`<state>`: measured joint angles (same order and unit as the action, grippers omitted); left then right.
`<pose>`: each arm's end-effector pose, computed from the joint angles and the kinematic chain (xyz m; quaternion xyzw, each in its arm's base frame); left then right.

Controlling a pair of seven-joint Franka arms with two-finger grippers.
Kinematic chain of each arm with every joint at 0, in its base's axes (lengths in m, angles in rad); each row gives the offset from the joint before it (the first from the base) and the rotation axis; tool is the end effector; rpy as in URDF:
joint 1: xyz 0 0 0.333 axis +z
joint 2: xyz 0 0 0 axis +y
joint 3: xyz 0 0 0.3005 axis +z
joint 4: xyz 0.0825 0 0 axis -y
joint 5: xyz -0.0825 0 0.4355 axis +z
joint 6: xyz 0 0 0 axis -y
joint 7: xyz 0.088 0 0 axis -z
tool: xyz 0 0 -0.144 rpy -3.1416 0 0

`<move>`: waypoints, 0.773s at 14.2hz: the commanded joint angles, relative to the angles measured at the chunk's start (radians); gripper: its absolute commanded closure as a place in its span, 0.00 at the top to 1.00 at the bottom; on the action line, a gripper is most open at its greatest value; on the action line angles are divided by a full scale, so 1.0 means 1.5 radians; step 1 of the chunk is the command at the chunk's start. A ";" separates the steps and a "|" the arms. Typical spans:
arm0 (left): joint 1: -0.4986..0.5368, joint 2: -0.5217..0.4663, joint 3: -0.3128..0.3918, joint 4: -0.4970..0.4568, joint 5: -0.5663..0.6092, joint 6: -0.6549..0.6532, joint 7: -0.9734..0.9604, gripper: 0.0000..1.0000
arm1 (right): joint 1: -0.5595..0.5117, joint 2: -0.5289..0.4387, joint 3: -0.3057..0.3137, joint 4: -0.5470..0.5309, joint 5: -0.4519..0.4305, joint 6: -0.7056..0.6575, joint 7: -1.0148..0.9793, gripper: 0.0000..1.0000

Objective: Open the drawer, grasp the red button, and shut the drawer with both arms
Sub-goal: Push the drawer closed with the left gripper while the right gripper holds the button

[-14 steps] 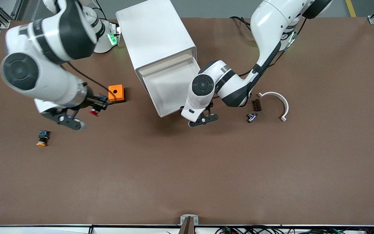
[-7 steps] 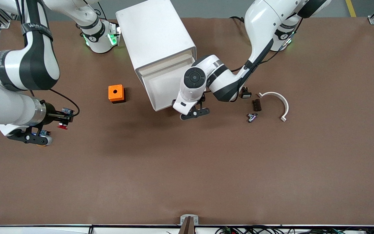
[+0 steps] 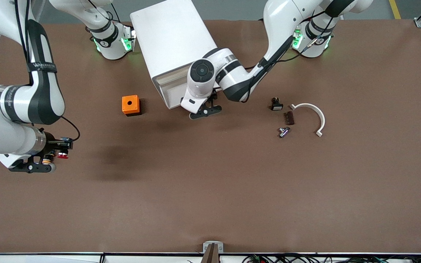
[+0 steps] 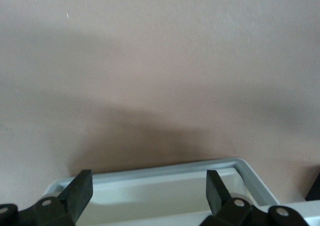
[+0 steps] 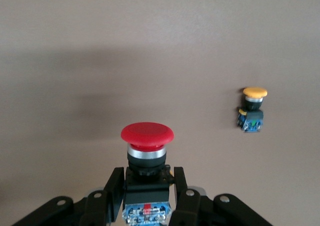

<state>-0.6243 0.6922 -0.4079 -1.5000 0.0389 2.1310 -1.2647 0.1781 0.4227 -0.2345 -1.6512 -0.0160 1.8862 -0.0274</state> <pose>0.4110 -0.6189 0.2103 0.9829 0.1464 -0.1032 0.0426 0.6793 -0.0311 0.2850 0.9945 -0.0056 -0.0903 0.0520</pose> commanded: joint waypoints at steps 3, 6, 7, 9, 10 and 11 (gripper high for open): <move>-0.055 -0.006 0.001 -0.004 -0.003 0.020 -0.080 1.00 | -0.030 -0.002 0.013 -0.083 -0.018 0.102 -0.042 0.00; -0.074 -0.006 0.000 -0.004 -0.003 0.024 -0.093 1.00 | -0.036 -0.002 0.012 -0.128 -0.023 0.156 -0.043 0.00; -0.074 -0.004 0.000 -0.004 -0.004 0.024 -0.094 1.00 | -0.043 -0.003 0.012 -0.144 -0.029 0.179 -0.043 0.00; -0.074 -0.003 0.000 -0.005 -0.009 0.031 -0.099 1.00 | -0.051 -0.003 0.012 -0.175 -0.032 0.223 -0.045 0.01; -0.072 -0.004 0.000 -0.005 -0.010 0.033 -0.096 1.00 | -0.055 -0.003 0.012 -0.187 -0.032 0.237 -0.051 0.01; -0.063 -0.006 0.002 -0.004 -0.003 0.032 -0.084 1.00 | -0.059 -0.003 0.012 -0.197 -0.032 0.254 -0.052 0.01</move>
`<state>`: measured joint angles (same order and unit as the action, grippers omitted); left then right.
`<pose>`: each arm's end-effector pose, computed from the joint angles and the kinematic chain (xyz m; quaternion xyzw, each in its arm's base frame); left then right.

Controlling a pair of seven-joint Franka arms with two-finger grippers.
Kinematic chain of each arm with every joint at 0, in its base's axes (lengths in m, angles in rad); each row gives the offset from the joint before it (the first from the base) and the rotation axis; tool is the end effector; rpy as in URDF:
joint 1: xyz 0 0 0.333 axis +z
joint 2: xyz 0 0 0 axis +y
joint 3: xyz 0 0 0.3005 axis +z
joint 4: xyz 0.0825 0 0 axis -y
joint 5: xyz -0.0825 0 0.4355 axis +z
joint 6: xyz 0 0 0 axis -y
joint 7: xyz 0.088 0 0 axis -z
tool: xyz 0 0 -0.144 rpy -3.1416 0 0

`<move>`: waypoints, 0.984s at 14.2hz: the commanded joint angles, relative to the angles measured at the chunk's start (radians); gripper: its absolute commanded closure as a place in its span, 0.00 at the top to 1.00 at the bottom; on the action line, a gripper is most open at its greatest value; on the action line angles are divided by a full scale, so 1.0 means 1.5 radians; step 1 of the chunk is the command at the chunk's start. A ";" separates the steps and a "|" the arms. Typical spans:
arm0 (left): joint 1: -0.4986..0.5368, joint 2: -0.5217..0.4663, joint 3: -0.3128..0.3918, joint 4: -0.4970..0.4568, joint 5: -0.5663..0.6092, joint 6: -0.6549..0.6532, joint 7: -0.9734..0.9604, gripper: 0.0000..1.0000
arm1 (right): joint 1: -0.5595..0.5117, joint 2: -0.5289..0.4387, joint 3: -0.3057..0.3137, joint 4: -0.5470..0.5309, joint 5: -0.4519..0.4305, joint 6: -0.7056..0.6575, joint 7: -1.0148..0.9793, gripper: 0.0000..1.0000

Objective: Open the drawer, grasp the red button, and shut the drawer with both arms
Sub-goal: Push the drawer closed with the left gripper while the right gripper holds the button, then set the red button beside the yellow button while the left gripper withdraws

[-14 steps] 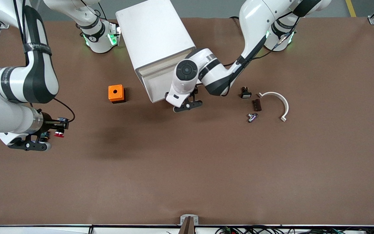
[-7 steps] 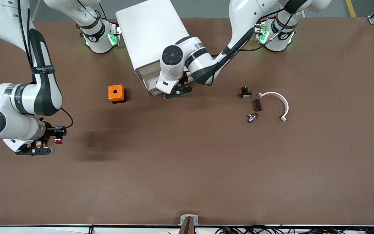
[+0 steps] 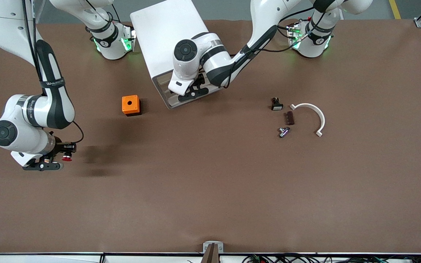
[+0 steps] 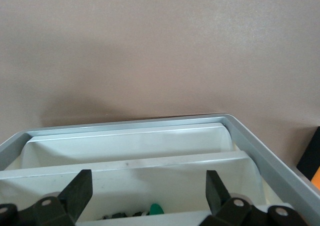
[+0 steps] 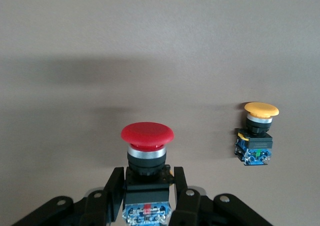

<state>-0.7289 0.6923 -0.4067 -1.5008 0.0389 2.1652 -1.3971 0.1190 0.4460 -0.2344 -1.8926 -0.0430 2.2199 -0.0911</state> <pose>0.3475 -0.6619 0.2126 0.9804 0.1624 -0.1018 0.0455 0.6422 -0.0782 0.1800 0.9962 0.0101 -0.0605 0.0611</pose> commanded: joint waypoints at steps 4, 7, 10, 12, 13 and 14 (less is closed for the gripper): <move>0.105 -0.038 0.012 0.000 0.000 -0.027 0.131 1.00 | -0.032 -0.005 0.012 -0.063 -0.014 0.090 -0.010 0.01; 0.209 -0.051 0.011 0.036 0.000 -0.105 0.265 1.00 | -0.033 0.018 0.012 -0.063 -0.014 0.106 -0.010 0.05; 0.252 -0.066 0.021 0.059 0.020 -0.153 0.342 1.00 | -0.034 0.034 0.012 -0.063 -0.014 0.124 -0.010 0.05; 0.277 -0.084 0.021 0.059 0.070 -0.157 0.350 1.00 | -0.038 0.048 0.009 -0.063 -0.015 0.144 -0.011 0.05; 0.298 -0.094 0.020 0.058 0.076 -0.165 0.360 1.00 | -0.039 0.052 0.009 -0.063 -0.015 0.146 -0.014 0.05; 0.321 -0.102 0.020 0.058 0.076 -0.182 0.394 1.00 | -0.039 0.054 0.010 -0.063 -0.015 0.147 -0.014 0.05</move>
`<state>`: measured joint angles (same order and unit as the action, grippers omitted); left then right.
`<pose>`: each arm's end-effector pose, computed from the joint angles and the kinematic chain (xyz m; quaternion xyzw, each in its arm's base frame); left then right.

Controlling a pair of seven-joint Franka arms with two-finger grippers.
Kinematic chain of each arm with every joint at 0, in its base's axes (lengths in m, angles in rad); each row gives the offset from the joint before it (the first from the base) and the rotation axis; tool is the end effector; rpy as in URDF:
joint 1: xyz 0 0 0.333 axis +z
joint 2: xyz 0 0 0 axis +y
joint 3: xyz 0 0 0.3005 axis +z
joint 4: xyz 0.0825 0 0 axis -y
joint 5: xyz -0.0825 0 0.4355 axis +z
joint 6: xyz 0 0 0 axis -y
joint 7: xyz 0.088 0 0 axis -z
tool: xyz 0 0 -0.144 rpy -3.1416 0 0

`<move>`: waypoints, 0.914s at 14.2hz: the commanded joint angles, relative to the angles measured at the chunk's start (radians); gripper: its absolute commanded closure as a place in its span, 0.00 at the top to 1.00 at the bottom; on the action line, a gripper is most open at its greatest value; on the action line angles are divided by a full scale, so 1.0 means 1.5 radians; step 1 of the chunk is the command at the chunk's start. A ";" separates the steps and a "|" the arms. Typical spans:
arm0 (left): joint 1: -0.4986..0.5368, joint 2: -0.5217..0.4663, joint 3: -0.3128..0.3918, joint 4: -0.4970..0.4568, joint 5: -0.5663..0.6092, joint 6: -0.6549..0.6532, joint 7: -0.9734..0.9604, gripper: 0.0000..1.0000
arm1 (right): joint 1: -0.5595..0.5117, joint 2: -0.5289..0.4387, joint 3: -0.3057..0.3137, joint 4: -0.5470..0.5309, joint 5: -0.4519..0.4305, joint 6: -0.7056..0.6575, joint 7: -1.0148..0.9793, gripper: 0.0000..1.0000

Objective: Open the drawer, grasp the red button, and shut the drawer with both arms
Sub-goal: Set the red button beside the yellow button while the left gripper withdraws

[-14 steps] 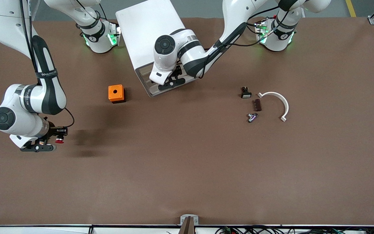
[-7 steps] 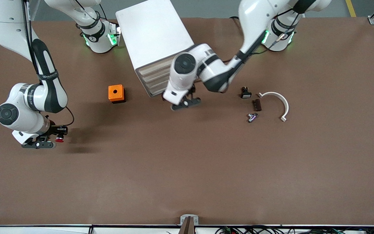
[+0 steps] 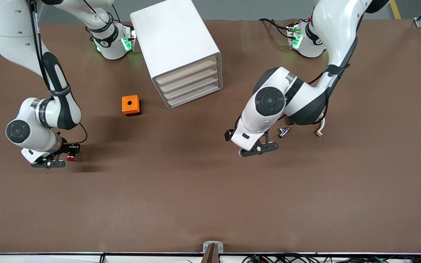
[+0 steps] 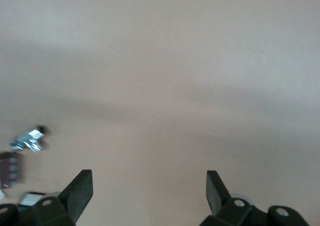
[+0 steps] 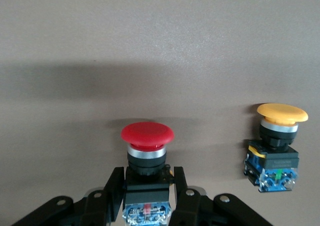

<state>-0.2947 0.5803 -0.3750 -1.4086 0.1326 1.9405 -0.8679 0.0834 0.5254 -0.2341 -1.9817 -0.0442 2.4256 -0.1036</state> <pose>0.6171 -0.4220 0.3123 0.9940 0.1022 -0.0306 0.0255 0.6176 -0.1023 0.1082 0.9967 0.0069 -0.0435 0.0677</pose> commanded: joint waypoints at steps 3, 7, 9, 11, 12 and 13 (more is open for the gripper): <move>0.071 -0.075 0.022 -0.004 0.005 -0.091 0.172 1.00 | -0.015 0.007 0.010 -0.003 -0.013 0.017 -0.005 0.08; 0.130 -0.146 0.049 -0.010 0.002 -0.143 0.275 1.00 | -0.016 0.006 0.010 0.005 -0.012 0.010 -0.004 0.72; 0.172 -0.188 0.049 -0.017 -0.001 -0.174 0.288 1.00 | -0.015 -0.005 0.011 0.006 -0.012 0.008 -0.002 1.00; 0.209 -0.243 0.049 -0.047 -0.022 -0.179 0.288 1.00 | -0.015 -0.033 0.013 0.005 -0.009 -0.001 -0.003 1.00; 0.221 -0.268 0.049 -0.060 -0.023 -0.185 0.288 1.00 | -0.012 -0.052 0.013 0.007 -0.007 -0.032 -0.003 1.00; 0.225 -0.291 0.049 -0.070 -0.028 -0.208 0.287 1.00 | -0.009 -0.079 0.015 0.015 -0.003 -0.082 -0.002 1.00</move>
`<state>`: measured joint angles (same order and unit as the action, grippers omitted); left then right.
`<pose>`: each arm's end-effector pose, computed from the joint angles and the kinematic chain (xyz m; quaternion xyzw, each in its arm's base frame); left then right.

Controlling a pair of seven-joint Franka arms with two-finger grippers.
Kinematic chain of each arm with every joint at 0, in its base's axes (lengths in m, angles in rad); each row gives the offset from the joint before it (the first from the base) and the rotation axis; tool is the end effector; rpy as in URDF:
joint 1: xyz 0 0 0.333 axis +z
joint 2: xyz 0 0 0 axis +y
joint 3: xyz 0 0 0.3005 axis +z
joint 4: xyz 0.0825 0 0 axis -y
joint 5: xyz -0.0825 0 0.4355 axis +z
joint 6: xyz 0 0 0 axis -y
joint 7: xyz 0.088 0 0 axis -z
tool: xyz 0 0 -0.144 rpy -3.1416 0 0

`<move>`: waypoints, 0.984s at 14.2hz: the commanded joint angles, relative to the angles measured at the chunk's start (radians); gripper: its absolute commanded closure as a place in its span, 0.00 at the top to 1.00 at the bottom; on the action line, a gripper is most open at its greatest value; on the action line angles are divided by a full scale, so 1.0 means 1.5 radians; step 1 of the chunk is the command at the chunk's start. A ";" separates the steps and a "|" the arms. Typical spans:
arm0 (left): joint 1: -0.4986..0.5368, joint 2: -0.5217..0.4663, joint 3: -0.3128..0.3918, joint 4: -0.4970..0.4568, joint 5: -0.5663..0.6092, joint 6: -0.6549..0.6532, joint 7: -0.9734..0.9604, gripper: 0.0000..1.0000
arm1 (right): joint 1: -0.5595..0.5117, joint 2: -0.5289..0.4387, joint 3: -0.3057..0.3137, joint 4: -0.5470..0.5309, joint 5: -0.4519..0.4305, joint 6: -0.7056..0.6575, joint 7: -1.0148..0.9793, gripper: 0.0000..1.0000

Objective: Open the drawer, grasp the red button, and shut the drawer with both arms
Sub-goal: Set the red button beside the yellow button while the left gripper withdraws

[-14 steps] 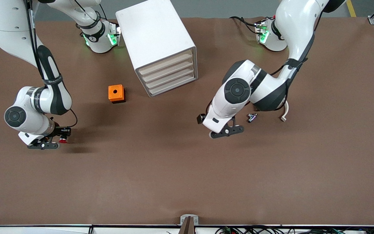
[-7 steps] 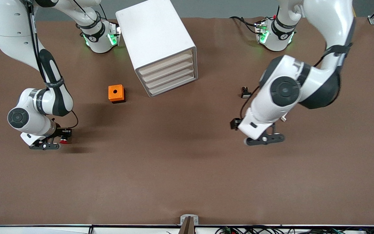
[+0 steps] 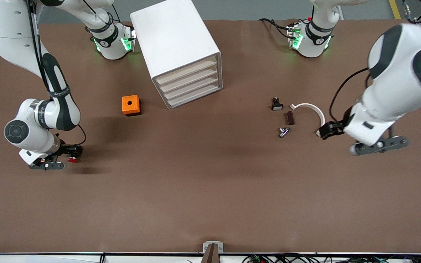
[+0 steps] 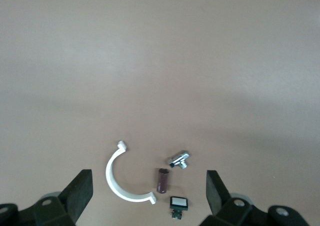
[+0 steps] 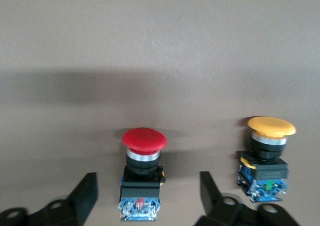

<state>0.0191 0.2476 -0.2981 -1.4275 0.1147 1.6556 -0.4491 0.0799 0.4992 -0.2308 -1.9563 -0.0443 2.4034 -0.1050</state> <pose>0.6616 -0.1546 0.5016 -0.9962 -0.0840 -0.0034 0.0213 0.6310 -0.1020 0.1328 0.9973 0.0063 -0.0291 0.0665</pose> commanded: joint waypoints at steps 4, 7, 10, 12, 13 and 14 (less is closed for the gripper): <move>0.019 -0.141 0.033 -0.093 -0.075 -0.055 0.015 1.00 | 0.011 -0.162 0.014 0.046 0.004 -0.244 0.006 1.00; 0.014 -0.199 0.061 -0.146 -0.089 -0.061 0.051 1.00 | 0.028 -0.220 0.013 0.113 0.003 -0.363 0.007 1.00; 0.016 -0.229 0.083 -0.175 -0.111 -0.062 0.112 1.00 | 0.023 -0.215 0.013 0.258 0.007 -0.500 0.006 1.00; 0.013 -0.240 0.110 -0.180 -0.119 -0.061 0.174 1.00 | 0.027 -0.217 0.013 0.313 0.023 -0.535 0.007 1.00; 0.013 -0.243 0.112 -0.180 -0.118 -0.061 0.209 1.00 | 0.024 -0.218 0.012 0.325 0.040 -0.538 0.007 1.00; 0.014 -0.245 0.115 -0.180 -0.115 -0.061 0.228 1.00 | 0.022 -0.218 0.010 0.329 0.056 -0.539 0.007 1.00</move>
<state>0.0422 -0.0837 -0.1395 -1.6681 -0.0442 1.5586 -0.1774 0.1221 0.1490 -0.2139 -1.5105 -0.0038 1.6179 -0.1029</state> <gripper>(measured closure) 0.000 0.000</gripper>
